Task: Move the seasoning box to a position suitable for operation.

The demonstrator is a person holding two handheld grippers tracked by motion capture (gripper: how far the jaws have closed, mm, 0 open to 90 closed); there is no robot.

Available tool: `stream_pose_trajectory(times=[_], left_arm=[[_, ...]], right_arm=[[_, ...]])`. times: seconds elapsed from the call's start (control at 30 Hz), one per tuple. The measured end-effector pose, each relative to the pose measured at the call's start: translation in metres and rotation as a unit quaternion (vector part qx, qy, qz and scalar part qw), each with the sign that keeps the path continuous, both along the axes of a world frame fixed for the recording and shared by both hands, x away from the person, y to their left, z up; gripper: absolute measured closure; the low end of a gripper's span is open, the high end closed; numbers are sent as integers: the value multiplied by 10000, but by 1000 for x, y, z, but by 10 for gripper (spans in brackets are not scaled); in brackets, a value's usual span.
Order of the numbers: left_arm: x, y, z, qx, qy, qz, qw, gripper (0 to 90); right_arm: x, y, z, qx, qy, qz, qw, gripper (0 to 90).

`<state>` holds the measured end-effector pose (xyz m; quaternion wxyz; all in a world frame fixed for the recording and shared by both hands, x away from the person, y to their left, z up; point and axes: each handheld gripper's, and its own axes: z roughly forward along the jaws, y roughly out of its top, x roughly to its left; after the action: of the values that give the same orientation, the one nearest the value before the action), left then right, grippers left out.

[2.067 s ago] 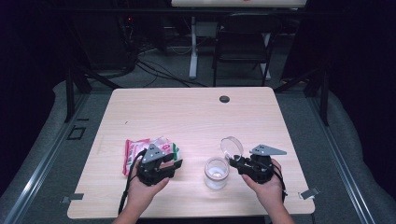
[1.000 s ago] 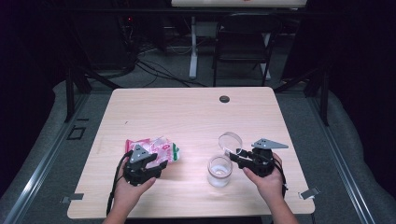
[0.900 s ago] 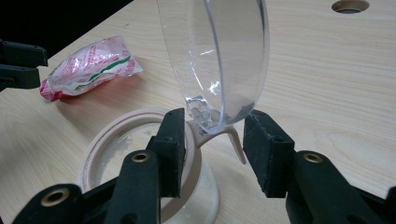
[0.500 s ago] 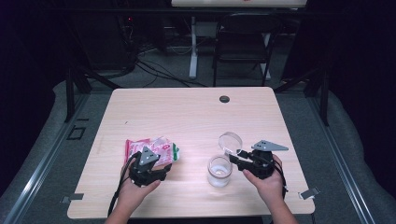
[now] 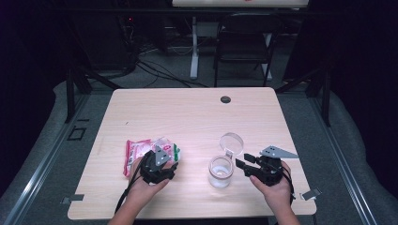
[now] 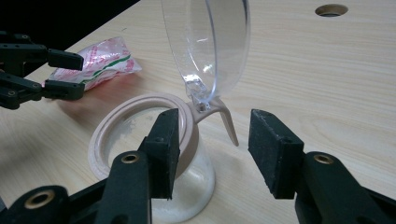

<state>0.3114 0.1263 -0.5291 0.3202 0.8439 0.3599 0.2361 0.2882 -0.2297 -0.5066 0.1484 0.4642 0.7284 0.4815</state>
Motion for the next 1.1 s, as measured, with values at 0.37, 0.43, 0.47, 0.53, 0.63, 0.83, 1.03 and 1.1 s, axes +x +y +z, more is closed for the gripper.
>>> stream_pose_trajectory(times=[0.37,0.43,0.47,0.53,0.63,0.83,1.03,1.1], left_arm=[[6,-16,-7,339,-143,-12,9993,409],[7,-17,-8,414,-222,-1,9989,410],[8,-17,-8,459,-228,-10,9987,411],[10,-18,-11,527,-282,84,9982,415],[13,-16,-15,665,-284,183,9972,420],[16,-15,-21,794,-313,293,9959,420],[16,-17,-28,990,-475,389,9932,421],[16,-18,-30,997,-488,406,9930,433]], right_arm=[[-11,-10,0,6,-34,-152,9999,528],[-12,-11,0,-16,-23,-166,9999,528],[-13,-11,0,-23,-24,-168,9999,528],[-14,-12,0,-23,-41,-201,9998,528],[-15,-14,0,-22,-40,-214,9998,528],[-15,-14,0,-19,-44,-220,9997,527],[-15,-14,0,-36,-39,-198,9998,527],[-15,-14,0,-17,-44,-219,9997,527]])
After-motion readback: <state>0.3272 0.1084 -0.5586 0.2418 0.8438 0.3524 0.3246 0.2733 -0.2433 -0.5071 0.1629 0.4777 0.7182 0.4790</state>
